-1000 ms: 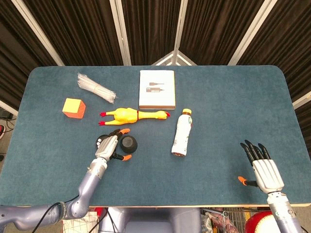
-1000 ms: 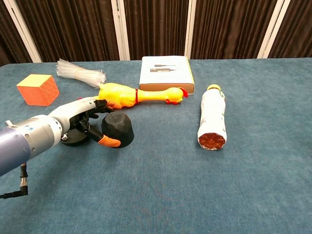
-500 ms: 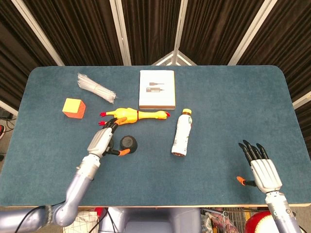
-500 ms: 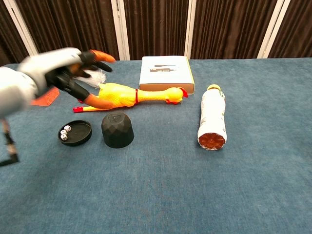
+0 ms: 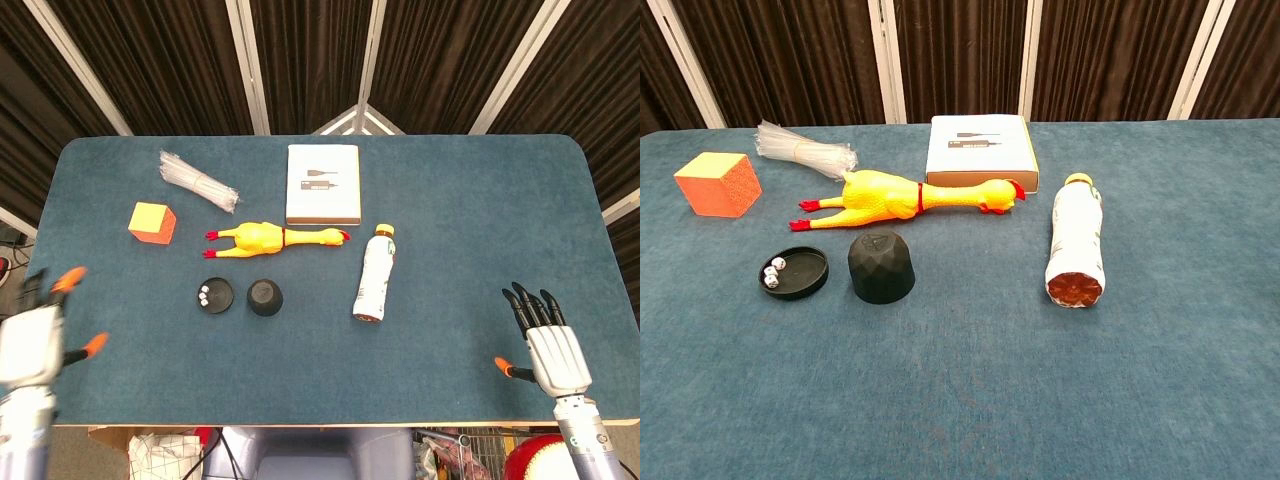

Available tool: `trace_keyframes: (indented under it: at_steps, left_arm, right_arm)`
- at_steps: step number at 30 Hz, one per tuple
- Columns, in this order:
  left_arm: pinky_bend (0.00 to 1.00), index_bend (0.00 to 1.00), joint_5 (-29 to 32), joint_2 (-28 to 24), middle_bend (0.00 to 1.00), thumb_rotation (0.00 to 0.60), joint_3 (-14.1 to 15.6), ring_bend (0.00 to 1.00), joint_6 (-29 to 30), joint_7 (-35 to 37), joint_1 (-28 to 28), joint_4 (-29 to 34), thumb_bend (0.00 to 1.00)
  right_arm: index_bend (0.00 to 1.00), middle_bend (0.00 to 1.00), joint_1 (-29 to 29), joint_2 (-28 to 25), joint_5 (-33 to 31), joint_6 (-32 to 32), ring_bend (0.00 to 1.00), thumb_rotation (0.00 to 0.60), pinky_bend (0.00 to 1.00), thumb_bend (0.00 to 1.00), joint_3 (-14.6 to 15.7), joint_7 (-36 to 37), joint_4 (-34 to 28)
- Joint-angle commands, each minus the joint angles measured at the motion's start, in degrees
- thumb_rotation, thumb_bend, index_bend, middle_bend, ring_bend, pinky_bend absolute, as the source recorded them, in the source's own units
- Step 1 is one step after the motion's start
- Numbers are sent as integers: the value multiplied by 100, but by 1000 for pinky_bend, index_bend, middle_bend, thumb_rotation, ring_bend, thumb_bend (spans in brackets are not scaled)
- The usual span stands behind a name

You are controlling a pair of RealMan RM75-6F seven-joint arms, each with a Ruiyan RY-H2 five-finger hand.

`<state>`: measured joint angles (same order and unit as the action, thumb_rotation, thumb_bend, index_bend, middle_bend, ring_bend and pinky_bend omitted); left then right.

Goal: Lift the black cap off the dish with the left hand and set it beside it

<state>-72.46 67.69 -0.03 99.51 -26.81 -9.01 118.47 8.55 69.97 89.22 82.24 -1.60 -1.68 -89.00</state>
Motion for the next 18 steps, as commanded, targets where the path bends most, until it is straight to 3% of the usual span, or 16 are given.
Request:
trace_keyframes:
  at_steps: [1, 8, 18]
  left_arm:
    - [0, 167, -115, -205, 229, 600, 204, 0, 404, 474, 496, -415, 207]
    - [0, 170, -214, -188, 235, 600, 186, 0, 304, 1143, 707, -733, 213]
    - [0, 171, -171, -241, 239, 600, 103, 0, -29, 1206, 722, -920, 213]
  right_arm:
    - [0, 0, -24, 15, -4, 46, 125, 600, 0, 148, -23, -79, 14]
    - [0, 0, -41, 117, 134, 268, 125, 600, 0, 148, -82, -141, 91]
    - [0, 0, -125, 129, 178, 514, 125, 600, 0, 148, -139, -273, 52]
